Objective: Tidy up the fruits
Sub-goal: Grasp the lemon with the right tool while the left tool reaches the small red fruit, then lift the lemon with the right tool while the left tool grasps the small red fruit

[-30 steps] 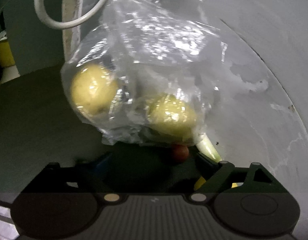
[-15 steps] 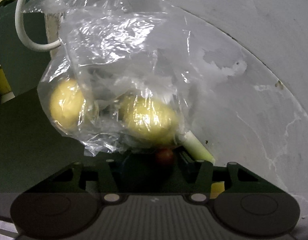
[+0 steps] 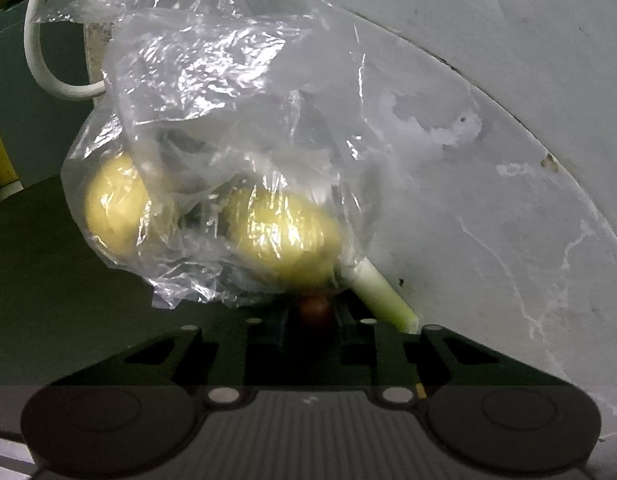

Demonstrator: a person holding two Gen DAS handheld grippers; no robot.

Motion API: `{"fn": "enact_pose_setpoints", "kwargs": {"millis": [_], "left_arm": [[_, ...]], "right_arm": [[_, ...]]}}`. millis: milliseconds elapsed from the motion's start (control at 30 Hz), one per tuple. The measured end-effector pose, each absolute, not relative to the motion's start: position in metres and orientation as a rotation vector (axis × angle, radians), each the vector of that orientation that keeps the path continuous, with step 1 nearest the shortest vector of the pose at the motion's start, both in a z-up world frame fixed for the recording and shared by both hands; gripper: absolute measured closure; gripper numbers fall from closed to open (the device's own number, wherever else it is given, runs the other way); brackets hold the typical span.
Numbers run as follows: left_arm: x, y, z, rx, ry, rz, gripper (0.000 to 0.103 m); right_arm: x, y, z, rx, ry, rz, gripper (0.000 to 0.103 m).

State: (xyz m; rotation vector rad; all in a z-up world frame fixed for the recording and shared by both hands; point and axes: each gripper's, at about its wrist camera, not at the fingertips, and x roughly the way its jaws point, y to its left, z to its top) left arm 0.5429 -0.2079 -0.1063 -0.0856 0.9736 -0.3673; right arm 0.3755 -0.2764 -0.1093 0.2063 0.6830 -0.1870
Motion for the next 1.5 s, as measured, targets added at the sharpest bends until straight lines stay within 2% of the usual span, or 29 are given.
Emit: {"fn": "enact_pose_setpoints", "kwargs": {"millis": [1067, 1500], "left_arm": [[0.497, -0.15, -0.107, -0.067, 1.006, -0.366, 0.081], [0.472, -0.114, -0.084, -0.081, 0.974, -0.348, 0.081]], "right_arm": [[0.359, -0.248, -0.102, 0.202, 0.699, -0.121, 0.042], [0.333, -0.218, -0.088, 0.195, 0.681, -0.095, 0.042]]}}
